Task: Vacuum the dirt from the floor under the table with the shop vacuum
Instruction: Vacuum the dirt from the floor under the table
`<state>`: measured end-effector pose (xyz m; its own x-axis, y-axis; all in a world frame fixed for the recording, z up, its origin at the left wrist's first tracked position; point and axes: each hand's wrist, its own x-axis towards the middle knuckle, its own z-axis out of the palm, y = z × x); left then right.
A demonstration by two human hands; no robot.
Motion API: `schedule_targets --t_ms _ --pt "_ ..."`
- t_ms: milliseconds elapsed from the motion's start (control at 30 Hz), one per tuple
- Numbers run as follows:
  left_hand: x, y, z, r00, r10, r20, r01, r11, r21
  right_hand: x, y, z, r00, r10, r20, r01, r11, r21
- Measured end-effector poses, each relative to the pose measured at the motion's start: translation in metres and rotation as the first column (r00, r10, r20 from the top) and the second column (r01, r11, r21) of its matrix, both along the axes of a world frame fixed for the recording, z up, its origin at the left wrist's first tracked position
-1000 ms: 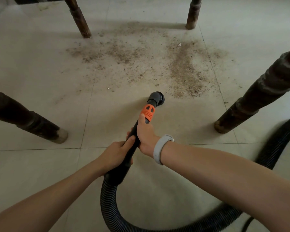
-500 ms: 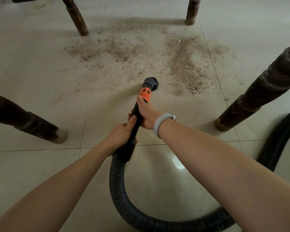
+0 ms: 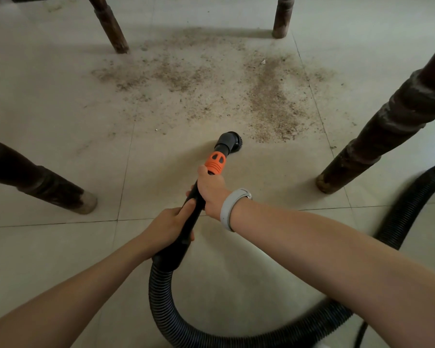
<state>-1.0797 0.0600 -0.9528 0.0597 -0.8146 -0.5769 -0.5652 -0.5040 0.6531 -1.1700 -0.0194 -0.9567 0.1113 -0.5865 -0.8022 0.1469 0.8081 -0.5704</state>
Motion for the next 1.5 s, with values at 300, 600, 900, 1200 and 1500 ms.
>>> schedule_targets --t_ms 300,600,900,1200,1500 --pt "-0.015 -0.022 -0.004 0.998 -0.060 -0.001 0.060 0.998 0.009 -0.010 -0.016 -0.011 0.989 -0.088 -0.123 0.082 0.995 -0.054" --pt "-0.015 -0.040 -0.011 1.000 0.027 -0.014 -0.027 1.000 -0.013 -0.013 -0.042 -0.014 0.998 -0.032 -0.055 0.028 0.997 -0.067" --pt "-0.030 -0.066 -0.010 1.000 0.029 -0.001 -0.029 1.000 0.001 -0.024 -0.063 -0.008 0.993 -0.110 0.052 0.113 0.992 -0.059" --pt "-0.037 -0.062 -0.009 0.999 -0.039 -0.005 0.039 0.999 -0.010 -0.040 -0.055 -0.010 0.994 -0.104 0.040 0.106 0.993 -0.050" --pt "-0.035 -0.043 -0.005 0.997 -0.072 0.005 0.072 0.997 0.005 -0.042 -0.034 -0.011 0.993 -0.105 0.059 0.107 0.994 -0.038"
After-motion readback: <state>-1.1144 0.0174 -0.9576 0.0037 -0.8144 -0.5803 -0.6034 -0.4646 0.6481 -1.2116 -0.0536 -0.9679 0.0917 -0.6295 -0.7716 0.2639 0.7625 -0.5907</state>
